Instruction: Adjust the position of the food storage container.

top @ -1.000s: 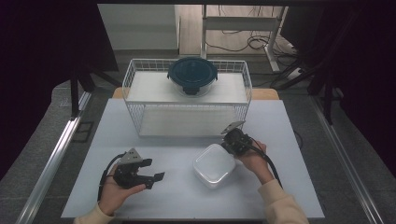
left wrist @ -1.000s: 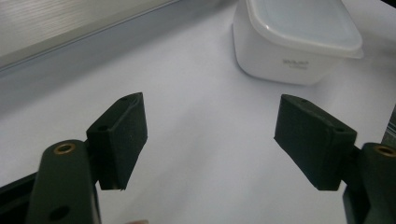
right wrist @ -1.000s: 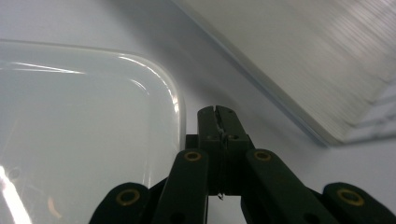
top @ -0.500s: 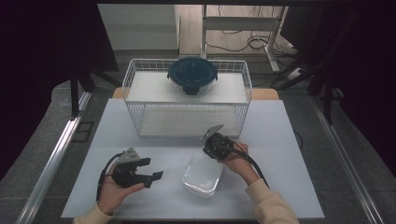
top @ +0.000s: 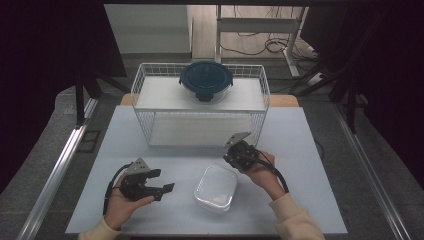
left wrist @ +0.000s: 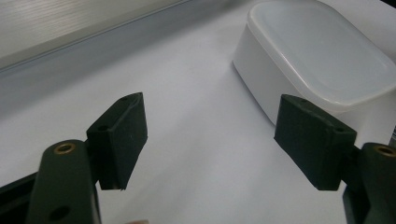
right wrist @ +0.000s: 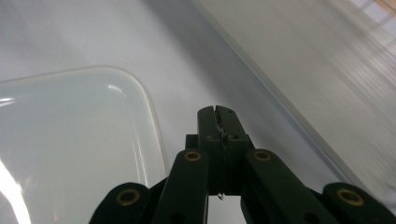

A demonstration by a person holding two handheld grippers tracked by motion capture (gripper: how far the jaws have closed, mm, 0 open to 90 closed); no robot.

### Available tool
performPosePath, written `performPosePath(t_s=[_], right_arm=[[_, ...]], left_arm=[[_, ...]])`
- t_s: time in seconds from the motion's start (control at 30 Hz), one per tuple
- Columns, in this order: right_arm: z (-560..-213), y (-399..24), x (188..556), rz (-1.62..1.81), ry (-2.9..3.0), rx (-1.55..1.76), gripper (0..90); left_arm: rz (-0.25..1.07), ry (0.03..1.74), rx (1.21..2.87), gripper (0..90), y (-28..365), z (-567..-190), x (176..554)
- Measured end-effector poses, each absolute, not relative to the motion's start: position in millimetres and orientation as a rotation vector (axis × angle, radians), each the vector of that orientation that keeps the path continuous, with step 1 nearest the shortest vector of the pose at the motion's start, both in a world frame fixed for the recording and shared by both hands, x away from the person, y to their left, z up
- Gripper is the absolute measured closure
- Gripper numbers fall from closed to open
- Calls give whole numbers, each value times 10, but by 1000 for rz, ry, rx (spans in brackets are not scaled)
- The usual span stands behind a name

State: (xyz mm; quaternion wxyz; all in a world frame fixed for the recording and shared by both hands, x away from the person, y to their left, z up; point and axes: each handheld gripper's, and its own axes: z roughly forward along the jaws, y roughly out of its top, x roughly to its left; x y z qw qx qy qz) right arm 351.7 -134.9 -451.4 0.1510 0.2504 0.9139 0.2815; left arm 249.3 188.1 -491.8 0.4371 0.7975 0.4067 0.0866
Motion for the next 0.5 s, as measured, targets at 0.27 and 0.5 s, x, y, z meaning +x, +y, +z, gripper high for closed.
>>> performPosePath(t_s=[0.27, 0.5], right_arm=[[-4568, -1808, 3167, 775, 2621, 849, 891], [-4701, -1875, 3009, 812, 2691, 893, 891]], left_arm=[[220, 1017, 1979, 253, 1895, -4914, 2494], [219, 1008, 1983, 253, 1869, -4908, 2493]])
